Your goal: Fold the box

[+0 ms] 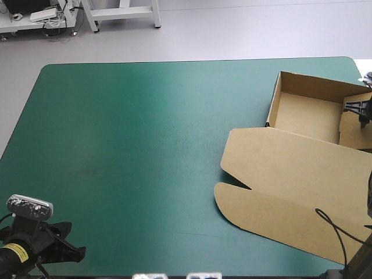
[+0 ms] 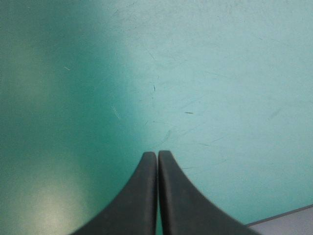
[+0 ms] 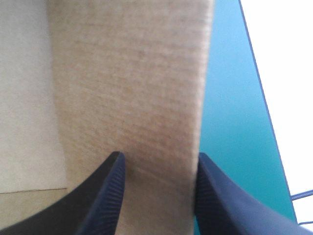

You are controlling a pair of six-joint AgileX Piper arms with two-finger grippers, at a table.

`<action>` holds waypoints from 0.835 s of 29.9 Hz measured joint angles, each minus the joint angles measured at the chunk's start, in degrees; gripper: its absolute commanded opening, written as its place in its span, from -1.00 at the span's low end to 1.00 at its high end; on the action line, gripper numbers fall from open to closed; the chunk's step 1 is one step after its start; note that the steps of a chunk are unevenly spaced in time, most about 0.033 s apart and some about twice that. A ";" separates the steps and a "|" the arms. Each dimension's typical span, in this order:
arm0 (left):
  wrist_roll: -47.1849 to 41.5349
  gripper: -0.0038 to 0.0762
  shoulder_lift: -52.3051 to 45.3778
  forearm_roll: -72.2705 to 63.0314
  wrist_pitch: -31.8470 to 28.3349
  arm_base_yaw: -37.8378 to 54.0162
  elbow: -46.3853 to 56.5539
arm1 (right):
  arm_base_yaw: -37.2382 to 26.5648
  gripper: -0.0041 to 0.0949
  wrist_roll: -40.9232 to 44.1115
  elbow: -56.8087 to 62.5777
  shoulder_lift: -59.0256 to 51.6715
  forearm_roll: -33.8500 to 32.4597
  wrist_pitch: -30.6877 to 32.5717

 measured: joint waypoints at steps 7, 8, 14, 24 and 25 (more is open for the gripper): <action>0.00 -0.93 0.00 0.00 0.00 0.00 0.00 | 0.00 -0.10 -0.23 -0.57 -3.86 -0.70 0.43; 0.00 -0.92 0.00 0.00 0.00 0.00 0.00 | 0.00 -0.10 -0.29 -0.58 -4.54 -0.40 0.43; 0.00 -0.92 0.00 0.06 0.00 0.00 0.30 | 0.00 -0.29 -2.34 -0.58 -9.61 7.92 0.82; 0.00 -0.92 0.00 0.67 -1.69 0.00 6.14 | 0.00 -0.94 -6.05 6.89 -28.31 19.92 1.10; 0.82 -0.92 0.00 0.67 -2.59 0.00 6.37 | 0.00 -0.94 -6.41 8.67 -30.86 20.35 1.10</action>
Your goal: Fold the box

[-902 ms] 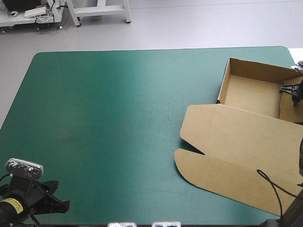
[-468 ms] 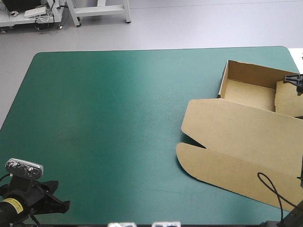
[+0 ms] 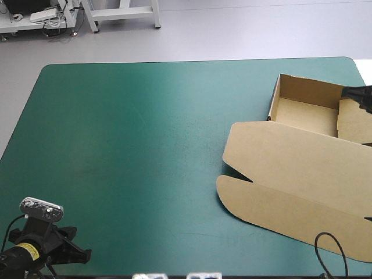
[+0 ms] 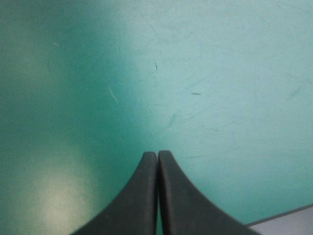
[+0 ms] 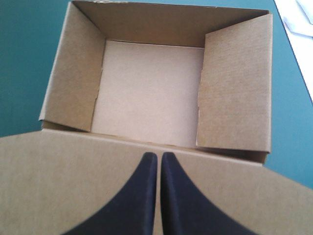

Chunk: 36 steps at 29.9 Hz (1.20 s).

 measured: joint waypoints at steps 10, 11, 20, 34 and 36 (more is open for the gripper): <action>4.57 -0.93 0.00 0.00 -3.74 0.00 3.97 | 8.17 -0.94 -3.38 23.98 -23.63 1.87 -3.77; 4.57 -0.92 -0.08 0.00 -4.01 0.00 4.55 | 9.34 -0.94 -3.57 26.37 -25.68 1.87 -4.22; 4.59 -0.93 -7.36 -0.63 -6.74 0.00 9.06 | 13.44 -0.94 -4.63 44.04 -38.39 1.91 -6.72; 4.54 -0.92 -15.48 -0.89 -6.82 0.00 9.12 | 13.53 -0.94 -7.16 61.17 -53.08 1.91 -10.91; 4.54 -0.92 -15.48 -0.89 -6.82 0.00 9.12 | 13.53 -0.94 -7.16 61.94 -54.87 1.91 -11.06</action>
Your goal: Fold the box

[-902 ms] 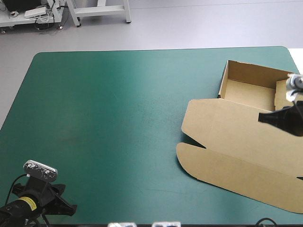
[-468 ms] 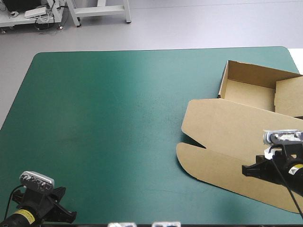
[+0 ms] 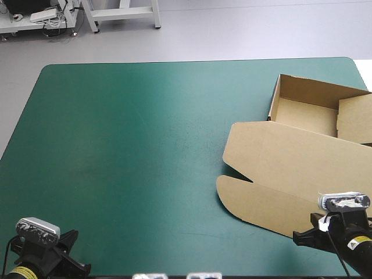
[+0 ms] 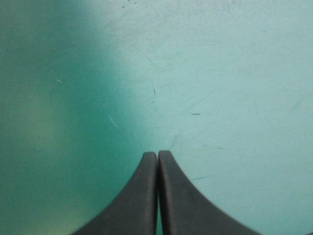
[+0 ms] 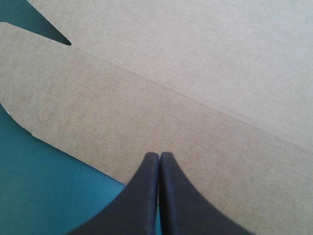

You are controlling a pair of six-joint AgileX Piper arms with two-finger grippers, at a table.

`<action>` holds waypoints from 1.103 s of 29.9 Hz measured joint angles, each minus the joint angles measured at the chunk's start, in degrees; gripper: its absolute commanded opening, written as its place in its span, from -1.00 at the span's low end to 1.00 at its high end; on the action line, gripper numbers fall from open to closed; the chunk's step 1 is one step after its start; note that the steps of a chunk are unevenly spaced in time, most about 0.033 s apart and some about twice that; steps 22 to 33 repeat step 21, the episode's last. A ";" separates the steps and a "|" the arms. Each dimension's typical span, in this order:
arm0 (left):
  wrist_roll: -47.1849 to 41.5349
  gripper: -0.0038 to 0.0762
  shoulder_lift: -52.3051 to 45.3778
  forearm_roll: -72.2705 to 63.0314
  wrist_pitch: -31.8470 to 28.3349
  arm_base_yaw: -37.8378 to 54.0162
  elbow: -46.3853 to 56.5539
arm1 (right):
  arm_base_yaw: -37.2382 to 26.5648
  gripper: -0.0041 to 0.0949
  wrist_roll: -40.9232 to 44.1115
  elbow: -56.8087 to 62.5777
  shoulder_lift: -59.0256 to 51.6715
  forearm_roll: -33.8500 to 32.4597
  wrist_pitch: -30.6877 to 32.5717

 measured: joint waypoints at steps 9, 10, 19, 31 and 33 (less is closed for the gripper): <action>0.00 -0.92 0.00 0.00 0.00 0.00 0.00 | 0.00 -0.94 -0.15 3.10 -4.97 0.00 -0.49; 0.00 -0.92 0.00 0.00 0.00 0.00 0.00 | 0.00 -0.94 -0.15 3.10 -5.02 0.00 -0.49; 0.00 -0.92 0.00 -0.18 0.00 0.00 0.00 | 0.00 -0.94 0.69 3.10 -5.15 0.18 0.22; 0.00 -0.93 0.00 -0.18 0.00 0.00 0.00 | 0.00 -0.94 0.69 3.10 -5.15 0.18 0.22; 0.00 -0.93 0.00 -0.18 0.00 0.00 0.00 | 0.00 -0.94 0.69 3.10 -5.15 0.18 0.22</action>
